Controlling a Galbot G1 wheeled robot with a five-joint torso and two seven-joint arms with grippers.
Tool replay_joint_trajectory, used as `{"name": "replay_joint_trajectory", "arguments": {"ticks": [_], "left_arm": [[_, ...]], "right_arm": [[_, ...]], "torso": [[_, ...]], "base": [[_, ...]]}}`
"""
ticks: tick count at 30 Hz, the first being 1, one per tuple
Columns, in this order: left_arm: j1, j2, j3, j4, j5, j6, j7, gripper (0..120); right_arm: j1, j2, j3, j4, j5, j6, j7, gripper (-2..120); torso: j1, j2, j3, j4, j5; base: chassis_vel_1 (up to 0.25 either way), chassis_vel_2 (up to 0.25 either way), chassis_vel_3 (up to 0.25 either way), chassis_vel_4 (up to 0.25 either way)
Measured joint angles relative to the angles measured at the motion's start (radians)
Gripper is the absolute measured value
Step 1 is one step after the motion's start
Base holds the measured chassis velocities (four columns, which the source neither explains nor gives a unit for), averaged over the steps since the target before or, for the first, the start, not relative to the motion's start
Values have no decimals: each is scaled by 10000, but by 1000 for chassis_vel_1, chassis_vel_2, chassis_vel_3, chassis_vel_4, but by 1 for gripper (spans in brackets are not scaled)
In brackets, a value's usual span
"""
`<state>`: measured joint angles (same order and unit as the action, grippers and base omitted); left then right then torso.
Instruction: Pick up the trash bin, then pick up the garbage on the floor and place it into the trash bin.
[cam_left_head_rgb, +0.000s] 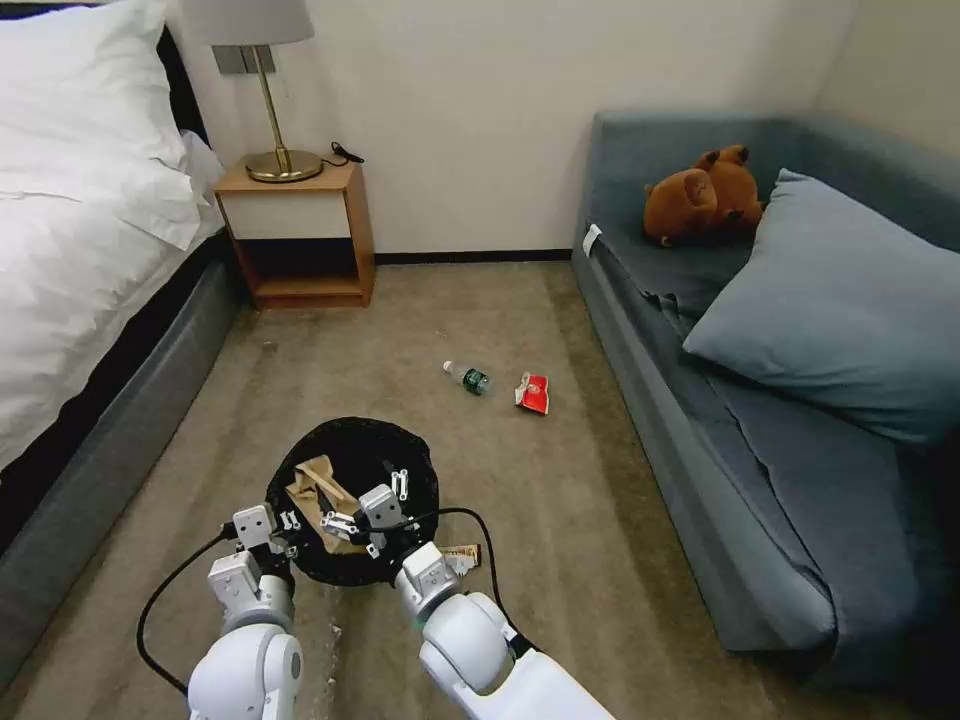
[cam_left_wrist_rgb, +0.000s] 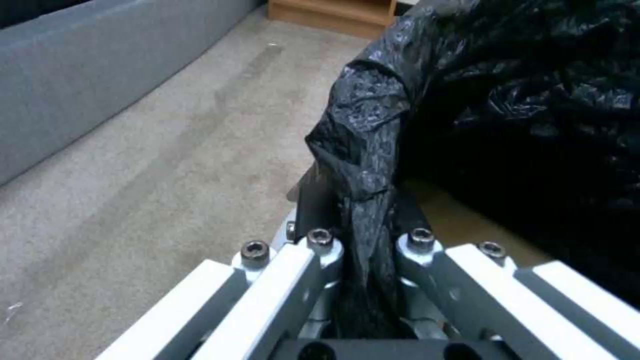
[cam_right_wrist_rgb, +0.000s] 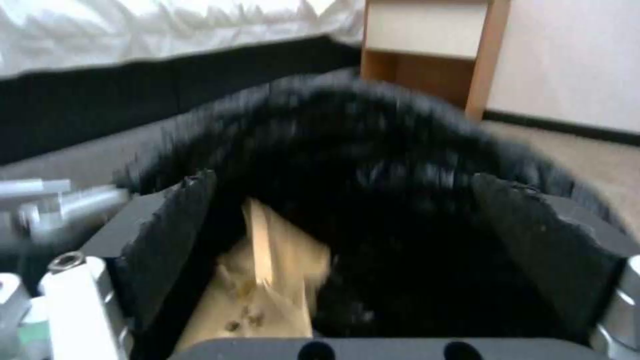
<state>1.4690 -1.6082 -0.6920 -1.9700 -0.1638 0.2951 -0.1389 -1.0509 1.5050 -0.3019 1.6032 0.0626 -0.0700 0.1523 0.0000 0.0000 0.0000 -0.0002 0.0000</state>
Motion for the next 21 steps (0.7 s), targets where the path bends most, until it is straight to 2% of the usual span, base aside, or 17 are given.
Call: {"name": "replay_joint_trajectory", "arguments": {"ticks": [4,7,21], "left_arm": [[-17,0,4,-54,0,37,-1,4],[-39,1,-3,-91,0,64,-2,4],[-48,1,-93,-72,2,86,-24,4]], "right_arm": [[252,-326,-114,59,450,-1038,321,100],[511,-514,-154,254,666,-1365,522,100],[706,-498,14,569,710,-1422,715,100]], "torso": [[0,0,0,0,0],[0,0,0,1,1],[0,0,0,2,0]], "base": [[0,0,0,0],[0,0,0,0],[0,0,0,0]]}}
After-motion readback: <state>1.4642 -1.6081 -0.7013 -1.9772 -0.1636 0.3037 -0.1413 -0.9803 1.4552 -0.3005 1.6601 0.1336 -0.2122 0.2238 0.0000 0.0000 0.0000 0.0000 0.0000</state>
